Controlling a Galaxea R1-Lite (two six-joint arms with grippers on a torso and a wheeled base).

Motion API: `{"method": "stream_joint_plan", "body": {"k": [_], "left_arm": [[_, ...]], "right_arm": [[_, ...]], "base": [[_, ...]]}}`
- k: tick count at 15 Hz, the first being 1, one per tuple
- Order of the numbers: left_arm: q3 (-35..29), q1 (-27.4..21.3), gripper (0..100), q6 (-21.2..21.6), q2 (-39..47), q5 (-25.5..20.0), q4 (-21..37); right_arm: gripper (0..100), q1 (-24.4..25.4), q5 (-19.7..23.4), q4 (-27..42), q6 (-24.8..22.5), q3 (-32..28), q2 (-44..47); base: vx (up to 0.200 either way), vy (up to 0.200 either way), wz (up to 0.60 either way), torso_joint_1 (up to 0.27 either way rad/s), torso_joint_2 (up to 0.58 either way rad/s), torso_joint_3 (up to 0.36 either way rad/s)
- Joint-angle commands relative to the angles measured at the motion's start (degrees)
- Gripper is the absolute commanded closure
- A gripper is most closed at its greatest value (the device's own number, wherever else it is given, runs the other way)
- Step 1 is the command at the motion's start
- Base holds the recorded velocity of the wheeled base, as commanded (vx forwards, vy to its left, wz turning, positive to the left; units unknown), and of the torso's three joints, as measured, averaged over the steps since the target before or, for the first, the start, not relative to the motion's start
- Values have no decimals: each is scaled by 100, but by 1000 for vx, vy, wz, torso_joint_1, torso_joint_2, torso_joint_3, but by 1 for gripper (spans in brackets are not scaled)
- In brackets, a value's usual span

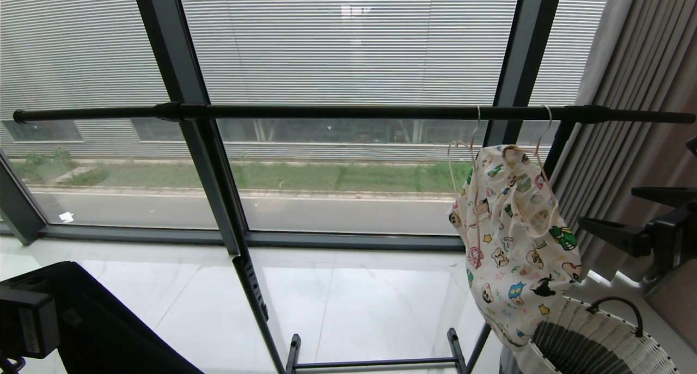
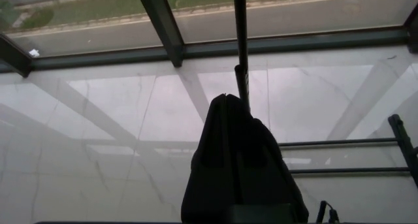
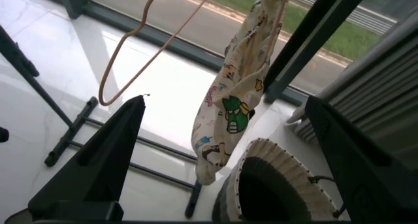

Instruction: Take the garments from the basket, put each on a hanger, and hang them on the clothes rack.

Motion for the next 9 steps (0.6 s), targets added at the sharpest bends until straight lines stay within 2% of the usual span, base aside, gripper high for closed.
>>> {"method": "stream_joint_plan", "body": {"k": [1,7,9], "left_arm": [[-11,-1,100,0,2,2,0],[-20,-27,100,0,63,-7,0],[-11,-27,100,0,55,-7,0]], "right_arm": [[0,143,1,-2,53,-11,44],[0,371,-34,-28,238,-20,430],[0,389,-43,-345,238,-11,615]], "base": [[0,0,0,0,0,0],[0,0,0,0,0,0],[0,0,0,0,0,0]]}}
